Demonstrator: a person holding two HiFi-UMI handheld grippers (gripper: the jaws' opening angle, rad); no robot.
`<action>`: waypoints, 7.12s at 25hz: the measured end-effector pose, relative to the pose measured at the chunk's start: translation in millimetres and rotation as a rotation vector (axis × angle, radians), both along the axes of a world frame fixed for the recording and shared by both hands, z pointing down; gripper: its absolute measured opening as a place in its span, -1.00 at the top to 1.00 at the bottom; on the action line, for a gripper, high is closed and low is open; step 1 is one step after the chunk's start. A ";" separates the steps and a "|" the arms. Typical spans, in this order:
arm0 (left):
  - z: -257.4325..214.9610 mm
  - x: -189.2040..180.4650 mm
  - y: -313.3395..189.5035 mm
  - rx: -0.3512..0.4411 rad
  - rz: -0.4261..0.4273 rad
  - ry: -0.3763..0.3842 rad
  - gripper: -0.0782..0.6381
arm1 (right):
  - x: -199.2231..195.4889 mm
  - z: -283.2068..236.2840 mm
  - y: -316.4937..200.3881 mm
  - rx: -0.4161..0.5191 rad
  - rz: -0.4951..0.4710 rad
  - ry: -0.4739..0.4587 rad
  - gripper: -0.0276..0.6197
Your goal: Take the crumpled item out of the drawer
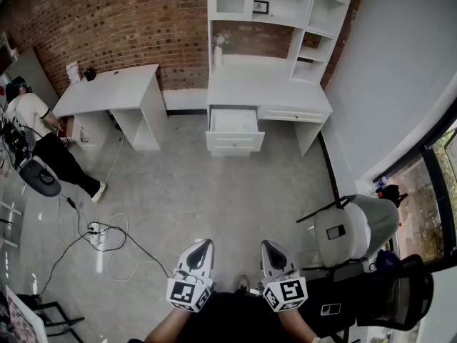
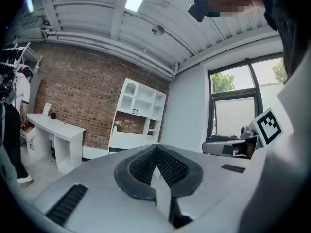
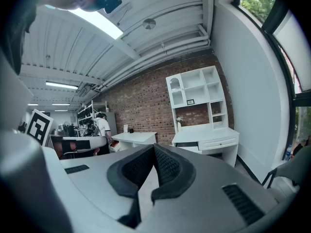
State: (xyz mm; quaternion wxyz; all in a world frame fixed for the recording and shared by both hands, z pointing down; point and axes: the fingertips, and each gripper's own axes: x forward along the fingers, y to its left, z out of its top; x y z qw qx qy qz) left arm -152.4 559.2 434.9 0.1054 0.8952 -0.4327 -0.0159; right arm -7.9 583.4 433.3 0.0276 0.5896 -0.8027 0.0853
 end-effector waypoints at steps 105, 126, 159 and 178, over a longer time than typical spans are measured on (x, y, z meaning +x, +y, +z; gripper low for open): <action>195.6 175.3 -980.3 -0.298 -0.047 -0.035 0.73 | 145.8 614.0 -953.8 -1.090 -0.217 0.409 0.30; 201.2 170.4 -962.2 -0.334 -0.041 -0.038 0.73 | 162.9 634.8 -958.7 -1.174 -0.216 0.444 0.85; -2.7 132.2 -746.6 0.012 -0.106 -0.050 0.73 | 134.1 47.5 -783.4 -0.131 -0.054 0.010 0.85; 12.2 110.0 -728.0 0.002 -0.055 -0.009 0.73 | 107.1 27.1 -736.6 -0.082 -0.005 0.000 0.85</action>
